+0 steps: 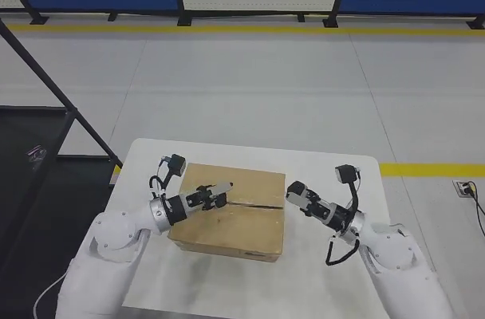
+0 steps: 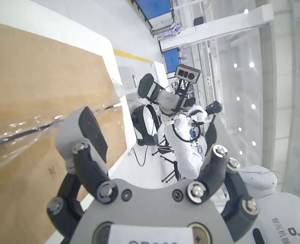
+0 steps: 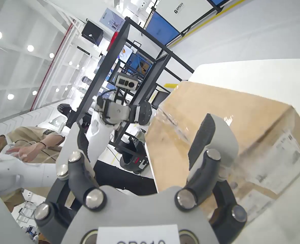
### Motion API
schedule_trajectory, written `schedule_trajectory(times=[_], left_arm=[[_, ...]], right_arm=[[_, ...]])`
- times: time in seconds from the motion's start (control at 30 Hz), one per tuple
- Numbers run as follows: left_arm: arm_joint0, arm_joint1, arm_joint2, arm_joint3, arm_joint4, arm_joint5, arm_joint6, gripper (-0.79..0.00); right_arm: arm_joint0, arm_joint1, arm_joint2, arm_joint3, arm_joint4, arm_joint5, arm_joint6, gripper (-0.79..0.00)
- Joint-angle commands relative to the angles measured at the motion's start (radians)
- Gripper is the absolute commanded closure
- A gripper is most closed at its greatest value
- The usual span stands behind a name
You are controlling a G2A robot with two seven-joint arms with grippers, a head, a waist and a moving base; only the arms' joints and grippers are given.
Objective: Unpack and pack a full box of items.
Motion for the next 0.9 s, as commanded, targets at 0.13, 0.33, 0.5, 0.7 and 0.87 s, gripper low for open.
schedule_trajectory(times=[0.13,0.33,0.5,0.7,0.87], left_arm=[[0.007,0.0,-0.001,-0.001,-0.002,-0.002,0.004,-0.785],[-0.063,-0.015,0.066,0.061,-0.038,0.019,0.037,-0.785],[-0.184,-0.038,0.167,0.183,-0.022,-0.007,0.033,-0.785],[-0.285,-0.072,0.289,0.332,0.027,-0.052,0.077,-0.785],[-0.318,-0.095,0.353,0.383,0.023,-0.081,0.086,-0.785]], right_arm=[[-0.005,0.001,0.004,-0.004,-0.003,0.004,-0.002,-0.785],[-0.012,0.002,0.002,0.009,0.053,-0.027,-0.022,-0.785],[-0.029,0.013,0.035,0.023,0.13,-0.077,0.031,-0.785],[-0.084,0.027,0.09,0.02,0.173,-0.11,0.033,-0.785],[-0.11,0.036,0.113,0.015,0.199,-0.123,0.04,-0.785]])
